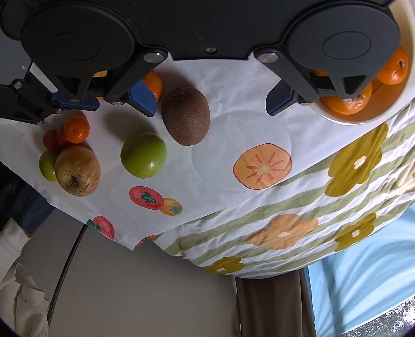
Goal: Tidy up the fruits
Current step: 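Grasp the brown kiwi with the left tool while the right tool grasps a small tangerine, then carry the kiwi in the left tool to the bowl while the right tool carries the tangerine, then open the left tool to drop the kiwi in the bowl while the right tool releases the tangerine, then withdraw both tools from the bowl toward the apples and tomatoes, then close the left tool on a green apple while the right tool grasps a small tangerine, then carry the green apple in the left tool to the bowl while the right tool carries the tangerine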
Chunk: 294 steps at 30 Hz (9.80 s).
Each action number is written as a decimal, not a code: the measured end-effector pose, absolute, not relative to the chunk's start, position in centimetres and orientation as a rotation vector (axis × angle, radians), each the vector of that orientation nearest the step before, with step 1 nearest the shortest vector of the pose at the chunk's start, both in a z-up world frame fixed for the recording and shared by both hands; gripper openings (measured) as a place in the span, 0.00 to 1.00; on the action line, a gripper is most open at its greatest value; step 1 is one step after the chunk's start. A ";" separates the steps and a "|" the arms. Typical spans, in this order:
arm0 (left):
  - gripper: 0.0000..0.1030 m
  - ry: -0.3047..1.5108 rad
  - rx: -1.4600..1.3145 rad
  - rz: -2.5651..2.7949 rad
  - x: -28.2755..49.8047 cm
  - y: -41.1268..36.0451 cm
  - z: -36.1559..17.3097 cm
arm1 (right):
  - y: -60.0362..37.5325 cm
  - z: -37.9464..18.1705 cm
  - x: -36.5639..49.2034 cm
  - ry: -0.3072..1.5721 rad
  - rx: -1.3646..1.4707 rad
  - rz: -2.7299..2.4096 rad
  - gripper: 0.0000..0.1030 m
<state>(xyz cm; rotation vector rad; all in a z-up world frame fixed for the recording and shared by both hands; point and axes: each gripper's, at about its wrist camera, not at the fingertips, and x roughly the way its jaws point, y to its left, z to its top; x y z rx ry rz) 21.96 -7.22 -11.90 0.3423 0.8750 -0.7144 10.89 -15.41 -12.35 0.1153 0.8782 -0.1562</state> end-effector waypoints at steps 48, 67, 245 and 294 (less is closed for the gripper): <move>0.50 0.967 0.358 -0.669 23.1 -7.7 -14.2 | -14.7 -13.6 12.9 0.879 0.114 -0.141 0.52; 0.50 0.870 0.256 -0.534 19.1 -5.5 -9.6 | -15.8 -9.5 9.8 0.818 0.085 -0.083 0.52; 0.59 0.808 0.540 -0.952 22.3 -16.8 -14.5 | -23.5 -11.8 7.1 0.896 0.315 -0.483 0.83; 0.59 0.851 0.456 -0.857 22.9 -13.0 -13.6 | -26.3 -13.3 10.0 0.834 0.621 -0.588 0.50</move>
